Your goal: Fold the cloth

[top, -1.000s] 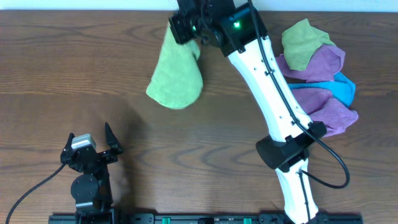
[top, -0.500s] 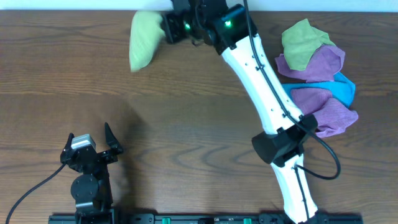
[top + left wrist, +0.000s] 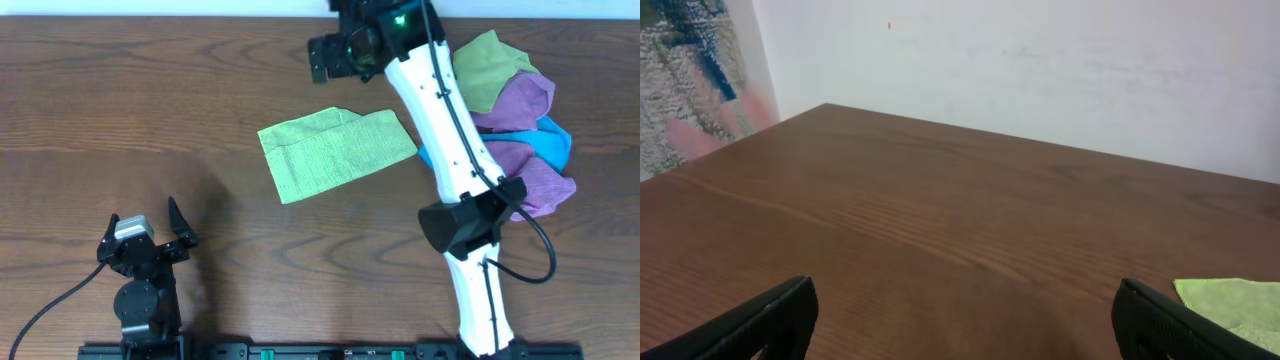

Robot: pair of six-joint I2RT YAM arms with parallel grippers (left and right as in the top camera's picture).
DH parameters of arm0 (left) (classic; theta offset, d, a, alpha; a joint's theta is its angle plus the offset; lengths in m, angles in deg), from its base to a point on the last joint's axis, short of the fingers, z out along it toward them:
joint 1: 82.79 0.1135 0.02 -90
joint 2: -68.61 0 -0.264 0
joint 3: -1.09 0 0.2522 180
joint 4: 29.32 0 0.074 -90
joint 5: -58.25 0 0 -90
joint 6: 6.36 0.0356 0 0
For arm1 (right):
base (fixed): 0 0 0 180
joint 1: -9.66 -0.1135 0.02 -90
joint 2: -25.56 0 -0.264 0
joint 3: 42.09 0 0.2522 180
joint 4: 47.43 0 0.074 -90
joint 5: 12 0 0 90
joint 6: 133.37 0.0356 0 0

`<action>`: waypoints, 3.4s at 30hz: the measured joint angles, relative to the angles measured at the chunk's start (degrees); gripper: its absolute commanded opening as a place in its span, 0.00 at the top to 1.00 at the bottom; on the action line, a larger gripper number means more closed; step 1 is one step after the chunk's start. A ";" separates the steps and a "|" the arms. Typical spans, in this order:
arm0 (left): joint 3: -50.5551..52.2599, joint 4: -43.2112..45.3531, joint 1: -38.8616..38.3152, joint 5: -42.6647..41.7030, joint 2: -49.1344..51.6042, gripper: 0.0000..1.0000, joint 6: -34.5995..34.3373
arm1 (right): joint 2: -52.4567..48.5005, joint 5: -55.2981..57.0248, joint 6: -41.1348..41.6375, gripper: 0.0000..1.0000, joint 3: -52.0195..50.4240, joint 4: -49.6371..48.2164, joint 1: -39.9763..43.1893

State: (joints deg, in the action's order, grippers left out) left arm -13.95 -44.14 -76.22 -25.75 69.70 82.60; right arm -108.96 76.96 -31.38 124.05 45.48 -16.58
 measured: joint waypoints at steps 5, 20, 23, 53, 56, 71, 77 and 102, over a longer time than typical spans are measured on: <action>0.00 0.00 -0.02 0.00 0.00 0.05 0.02 | 0.15 -0.13 -8.57 0.15 -8.33 -1.92 -1.20; 0.00 0.02 -0.02 0.00 0.00 0.05 0.02 | -0.11 6.80 -24.37 0.19 -30.25 -19.65 -1.38; 0.00 0.02 -0.02 0.02 0.00 0.05 0.00 | -0.11 6.38 -24.24 0.24 -30.29 -22.53 1.49; 0.00 0.00 0.00 0.02 0.00 0.05 0.02 | -5.68 2.93 -31.32 0.43 -30.73 -16.55 3.19; 0.00 0.00 -0.02 0.00 -0.02 0.05 0.02 | -5.68 2.93 -31.93 0.51 -30.73 -15.69 3.19; 0.00 0.00 -0.02 0.00 0.00 0.05 0.00 | -5.68 3.61 -32.81 0.70 -30.73 -13.81 3.19; 0.00 0.00 -0.02 0.02 0.00 0.05 0.00 | -5.68 3.82 -33.66 0.98 -30.73 -13.84 3.19; 0.00 0.00 -0.02 0.02 -0.02 0.04 0.00 | -1.95 4.28 -28.15 0.53 -30.40 -10.05 2.67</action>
State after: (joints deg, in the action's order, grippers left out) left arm -13.95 -44.14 -76.24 -25.73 69.67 82.60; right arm -110.90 81.24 -59.53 93.64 35.43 -13.92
